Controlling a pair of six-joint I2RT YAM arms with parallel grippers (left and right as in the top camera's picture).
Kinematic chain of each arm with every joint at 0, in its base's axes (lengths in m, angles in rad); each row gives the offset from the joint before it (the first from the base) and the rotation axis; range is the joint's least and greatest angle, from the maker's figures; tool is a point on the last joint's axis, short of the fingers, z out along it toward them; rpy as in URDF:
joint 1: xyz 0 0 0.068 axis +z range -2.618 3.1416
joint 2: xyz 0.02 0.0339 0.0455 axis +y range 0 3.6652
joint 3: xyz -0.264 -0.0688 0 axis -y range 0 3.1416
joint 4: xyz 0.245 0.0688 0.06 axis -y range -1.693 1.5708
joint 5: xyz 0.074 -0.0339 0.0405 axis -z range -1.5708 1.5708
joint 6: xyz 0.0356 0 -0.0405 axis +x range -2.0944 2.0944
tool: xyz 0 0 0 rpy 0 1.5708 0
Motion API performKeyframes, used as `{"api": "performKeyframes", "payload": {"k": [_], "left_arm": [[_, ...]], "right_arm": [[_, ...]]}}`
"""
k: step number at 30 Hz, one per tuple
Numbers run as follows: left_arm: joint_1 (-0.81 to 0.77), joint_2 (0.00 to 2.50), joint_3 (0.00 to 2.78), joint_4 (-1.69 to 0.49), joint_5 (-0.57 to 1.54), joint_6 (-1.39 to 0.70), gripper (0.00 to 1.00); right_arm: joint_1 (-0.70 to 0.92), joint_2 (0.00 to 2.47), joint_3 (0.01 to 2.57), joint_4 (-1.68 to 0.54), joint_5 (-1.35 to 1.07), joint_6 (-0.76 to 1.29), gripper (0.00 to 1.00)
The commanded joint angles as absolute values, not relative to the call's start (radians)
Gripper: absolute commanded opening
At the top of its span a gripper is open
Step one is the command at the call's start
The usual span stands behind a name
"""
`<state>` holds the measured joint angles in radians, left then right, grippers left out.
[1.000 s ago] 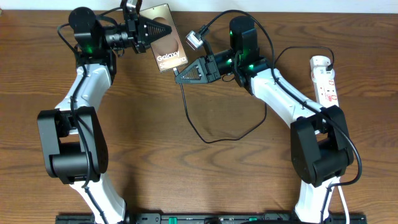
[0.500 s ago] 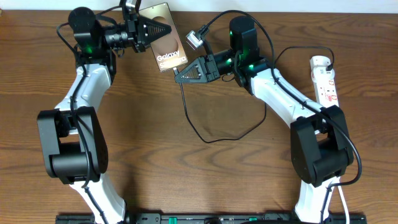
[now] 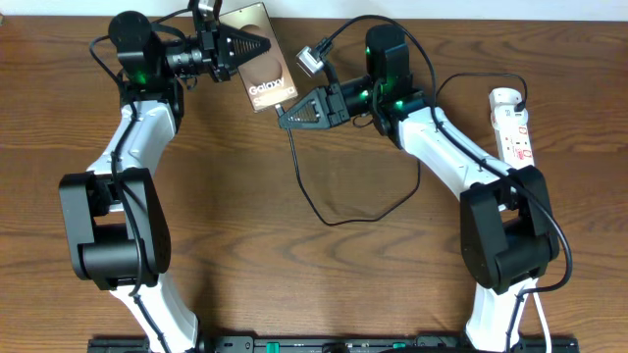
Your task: Plug charger to phone and switch on socket
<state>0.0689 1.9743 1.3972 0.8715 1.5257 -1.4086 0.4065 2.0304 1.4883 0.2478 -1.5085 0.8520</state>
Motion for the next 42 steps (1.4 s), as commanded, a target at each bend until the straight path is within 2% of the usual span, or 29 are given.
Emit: {"api": "performKeyframes", "payload": {"k": [1, 31, 34, 37, 40, 41, 42], "left_arm": [[0.064, 1.938, 1.409, 0.881, 1.571, -1.385, 0.07], [0.055, 1.938, 1.409, 0.881, 1.571, -1.385, 0.07], [0.055, 1.938, 1.409, 0.881, 1.571, -1.385, 0.07], [0.055, 1.938, 1.409, 0.881, 1.571, -1.385, 0.07], [0.056, 1.938, 1.409, 0.881, 1.571, -1.385, 0.07], [0.056, 1.938, 1.409, 0.881, 1.571, -1.385, 0.08], [0.058, 1.938, 1.409, 0.881, 1.571, -1.385, 0.07]], "right_arm": [[0.381, 2.031, 1.492, 0.252, -1.430, 0.884, 0.01], [0.381, 2.031, 1.492, 0.359, -1.353, 0.991, 0.02], [0.381, 2.031, 1.492, 0.359, -1.353, 0.991, 0.19], [0.381, 2.031, 1.492, 0.359, -1.353, 0.992, 0.46], [0.381, 2.031, 1.492, 0.358, -1.353, 0.992, 0.91], [0.381, 2.031, 1.492, 0.358, -1.353, 0.991, 0.99], [0.381, 2.031, 1.492, 0.358, -1.354, 0.991, 0.99]]}}
